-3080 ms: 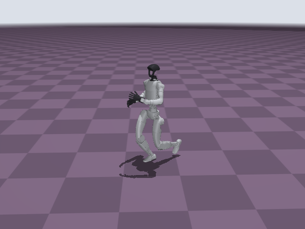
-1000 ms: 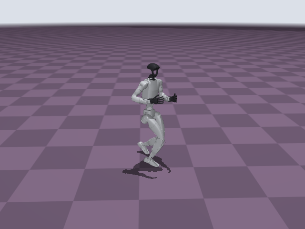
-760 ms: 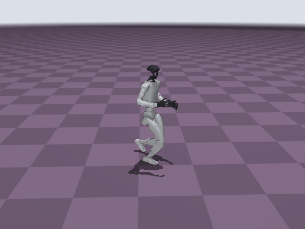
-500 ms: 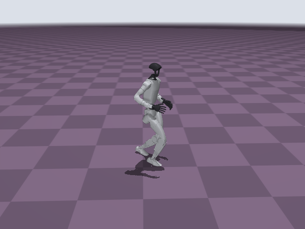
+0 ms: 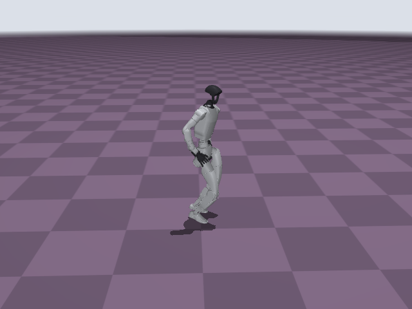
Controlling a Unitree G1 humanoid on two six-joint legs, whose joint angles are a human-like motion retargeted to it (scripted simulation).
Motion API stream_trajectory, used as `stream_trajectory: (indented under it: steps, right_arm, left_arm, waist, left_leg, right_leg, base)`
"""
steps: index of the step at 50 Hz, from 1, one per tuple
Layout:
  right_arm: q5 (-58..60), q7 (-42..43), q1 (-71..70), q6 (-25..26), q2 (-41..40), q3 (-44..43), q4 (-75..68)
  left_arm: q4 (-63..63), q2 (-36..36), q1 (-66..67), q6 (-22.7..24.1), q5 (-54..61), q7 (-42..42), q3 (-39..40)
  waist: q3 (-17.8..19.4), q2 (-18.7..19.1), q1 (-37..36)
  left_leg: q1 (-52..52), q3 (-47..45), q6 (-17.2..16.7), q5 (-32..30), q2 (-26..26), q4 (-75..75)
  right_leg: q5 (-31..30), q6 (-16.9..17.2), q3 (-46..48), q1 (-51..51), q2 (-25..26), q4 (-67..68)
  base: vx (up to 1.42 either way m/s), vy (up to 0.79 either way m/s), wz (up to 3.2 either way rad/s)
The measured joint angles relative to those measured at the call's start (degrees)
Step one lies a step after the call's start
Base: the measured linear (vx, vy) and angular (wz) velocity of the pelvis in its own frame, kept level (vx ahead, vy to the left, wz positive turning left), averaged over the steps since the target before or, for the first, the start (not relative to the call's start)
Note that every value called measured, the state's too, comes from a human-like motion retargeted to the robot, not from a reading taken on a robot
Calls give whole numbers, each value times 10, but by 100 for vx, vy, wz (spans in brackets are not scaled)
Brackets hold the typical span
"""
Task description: Dance
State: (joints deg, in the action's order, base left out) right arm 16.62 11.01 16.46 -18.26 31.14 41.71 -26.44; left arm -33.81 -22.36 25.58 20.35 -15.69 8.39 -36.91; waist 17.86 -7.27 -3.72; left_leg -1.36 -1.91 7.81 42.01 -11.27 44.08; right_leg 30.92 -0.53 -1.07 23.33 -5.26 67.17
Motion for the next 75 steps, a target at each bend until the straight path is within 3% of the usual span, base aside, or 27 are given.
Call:
stream_trajectory:
  steps: [6, 12, 25, 36, 40, 51, 57, 63, 66, 75]
  right_arm:
    - [27, -16, -14, -21, -9, 65, -27]
    - [31, -21, -26, -38, 3, 94, -18]
    - [18, -52, -20, -47, 1, 106, -18]
    - [-8, -155, 6, -30, -9, 97, -28]
    - [-31, -185, 22, -18, -14, 77, -34]
    - [-91, -196, 57, 11, -54, -1, -80]
    - [-125, -181, 60, 21, -85, -27, -102]
    - [-159, -169, 65, 21, -115, -34, -97]
    - [-178, -168, 69, 18, -125, -34, -81]
    - [-200, -185, 72, -9, -105, -21, 1]
  left_arm:
    - [-60, 45, -10, 17, -30, -28, -65]
    - [-71, 60, -17, 32, -32, -55, -98]
    - [-71, 88, -18, 40, -1, -126, -134]
    - [-64, 109, -9, 12, 40, -239, -136]
    - [-64, 114, 3, -4, 61, -272, -124]
    - [-162, 134, -1, -35, 80, -254, -41]
    - [-228, 147, -16, -49, 88, -234, -1]
    - [-255, 158, -19, -56, 97, -227, 18]
    - [-250, 158, -21, -56, 103, -235, 23]
    - [-178, 135, -27, -42, 111, -275, 12]
  waist:
    - [16, -4, -1]
    - [30, -12, 9]
    - [23, -8, 16]
    - [5, 18, -4]
    - [0, 19, -9]
    - [-22, -19, -7]
    - [-34, -29, 4]
    - [-30, -19, 14]
    - [-28, 3, 16]
    - [-8, 110, 8]
  left_leg:
    - [5, -8, 0, 4, 4, 16]
    - [20, -12, 4, 1, -5, 1]
    - [6, -21, -3, -6, 9, -7]
    - [-50, -51, -11, 4, 82, 41]
    - [-69, -66, -13, 12, 110, 53]
    - [-92, -120, -9, 27, 145, 62]
    - [-71, -140, -18, 25, 161, 41]
    - [-39, -141, -38, 30, 192, 60]
    - [-34, -136, -48, 28, 226, 84]
    - [-103, -127, -86, 24, 359, 235]
  right_leg:
    - [-6, -8, -7, -9, 10, 5]
    - [-63, -6, -21, 23, 15, 57]
    - [-109, 44, -53, 68, 88, -8]
    - [-253, 129, -104, 100, 167, -100]
    - [-264, 143, -112, 107, 164, -113]
    - [-137, 106, -26, 74, 23, -112]
    - [-66, 98, 18, 17, -13, -141]
    - [4, 78, 47, -45, -4, -159]
    - [17, 63, 70, -86, 19, -194]
    - [11, 22, 128, -174, 115, -271]
  base:
    - [-4, -2, -12]
    - [-3, 0, -7]
    - [-1, -1, -12]
    - [-3, -5, -45]
    - [1, -7, -59]
    - [5, -10, -51]
    - [9, -18, -32]
    - [9, -22, -4]
    - [11, -18, 28]
    - [8, -6, 57]
